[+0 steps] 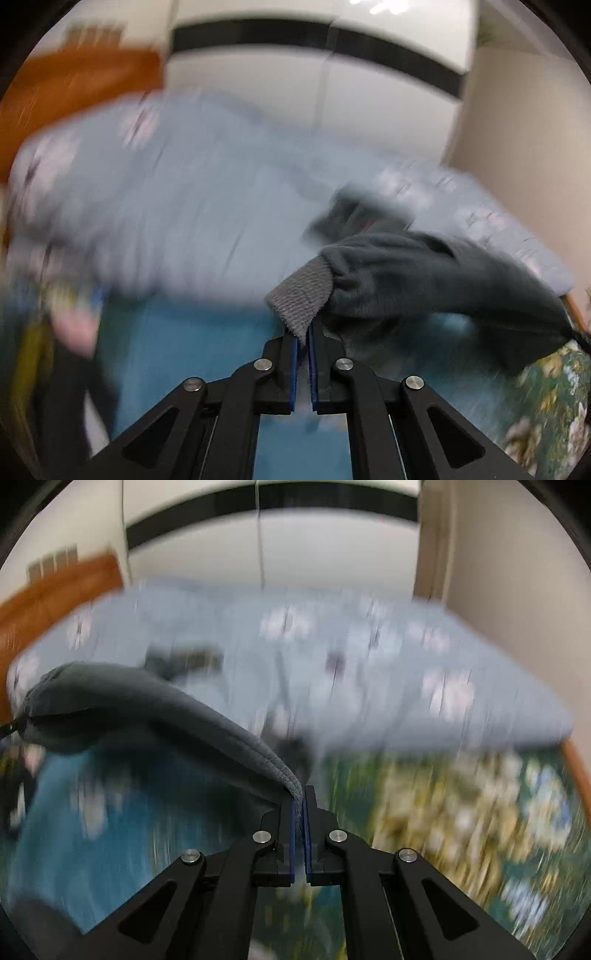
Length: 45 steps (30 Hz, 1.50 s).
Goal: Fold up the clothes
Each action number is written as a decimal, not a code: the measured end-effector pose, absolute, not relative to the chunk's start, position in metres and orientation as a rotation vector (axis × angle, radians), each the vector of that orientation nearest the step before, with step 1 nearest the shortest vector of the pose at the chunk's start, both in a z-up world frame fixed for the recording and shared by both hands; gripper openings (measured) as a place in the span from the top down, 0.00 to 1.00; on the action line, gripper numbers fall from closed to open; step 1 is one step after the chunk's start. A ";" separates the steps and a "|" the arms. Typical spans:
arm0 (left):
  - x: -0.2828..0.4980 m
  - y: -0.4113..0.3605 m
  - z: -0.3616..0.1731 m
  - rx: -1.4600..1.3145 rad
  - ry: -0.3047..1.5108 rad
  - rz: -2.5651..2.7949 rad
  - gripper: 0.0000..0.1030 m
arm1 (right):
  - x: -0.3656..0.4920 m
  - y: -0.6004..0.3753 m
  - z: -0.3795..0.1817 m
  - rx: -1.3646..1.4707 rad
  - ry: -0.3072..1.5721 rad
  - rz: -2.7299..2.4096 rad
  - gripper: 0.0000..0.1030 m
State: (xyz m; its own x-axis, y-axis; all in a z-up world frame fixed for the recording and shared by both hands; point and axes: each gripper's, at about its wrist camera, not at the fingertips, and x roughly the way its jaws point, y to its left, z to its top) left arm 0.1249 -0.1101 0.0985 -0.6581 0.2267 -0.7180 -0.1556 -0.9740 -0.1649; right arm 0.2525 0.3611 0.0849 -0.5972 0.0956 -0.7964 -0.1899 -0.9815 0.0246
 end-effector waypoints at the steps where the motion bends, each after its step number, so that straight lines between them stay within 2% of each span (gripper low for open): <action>1: 0.133 -0.122 0.080 -1.246 -0.165 2.682 0.95 | 0.262 0.356 0.066 -1.390 0.176 2.646 0.97; 5: 0.167 -0.156 0.054 -1.335 -0.321 2.713 0.95 | 0.287 0.336 0.023 -1.560 0.218 2.595 0.97; 10: 0.205 -0.192 0.036 -1.382 -0.520 2.770 0.95 | 0.298 0.315 0.011 -1.632 0.252 2.602 0.97; 15: 0.221 -0.215 0.030 -1.445 -0.551 2.788 0.94 | 0.303 0.297 0.006 -1.715 0.237 2.623 0.97; 18: 0.222 -0.213 0.021 -1.483 -0.524 2.778 0.94 | 0.302 0.293 0.009 -1.738 0.218 2.638 0.90; 20: 0.222 -0.209 0.017 -1.499 -0.518 2.771 0.94 | 0.302 0.290 0.015 -1.747 0.205 2.643 0.90; 23: 0.221 -0.208 0.014 -1.530 -0.514 2.765 0.89 | 0.301 0.286 0.025 -1.770 0.182 2.668 0.83; 24: 0.223 -0.209 0.014 -1.545 -0.520 2.762 0.86 | 0.300 0.284 0.030 -1.763 0.164 2.684 0.76; 25: 0.225 -0.211 0.014 -1.559 -0.526 2.760 0.86 | 0.298 0.282 0.035 -1.755 0.146 2.699 0.59; 26: 0.227 -0.213 0.014 -1.571 -0.529 2.765 0.84 | 0.293 0.282 0.039 -1.746 0.135 2.715 0.50; 27: 0.229 -0.216 0.015 -1.578 -0.536 2.771 0.77 | 0.289 0.281 0.043 -1.737 0.135 2.732 0.37; 29: 0.235 -0.222 0.019 -1.575 -0.552 2.791 0.69 | 0.275 0.281 0.052 -1.698 0.137 2.763 0.36; 31: 0.243 -0.227 0.026 -1.553 -0.551 2.834 0.51 | 0.251 0.276 0.049 -1.681 0.066 2.747 0.27; 33: 0.248 -0.228 0.033 -1.520 -0.556 2.869 0.40 | 0.225 0.269 0.041 -1.680 -0.025 2.718 0.25; 37: 0.251 -0.224 0.045 -1.480 -0.578 2.891 0.30 | 0.183 0.255 0.008 -1.754 -0.175 2.624 0.25; 42: 0.252 -0.221 0.048 -1.467 -0.689 2.859 0.29 | 0.167 0.250 -0.021 -1.853 -0.304 2.503 0.25; 45: 0.255 -0.224 0.047 -1.455 -0.760 2.839 0.29 | 0.165 0.252 -0.027 -1.868 -0.310 2.458 0.31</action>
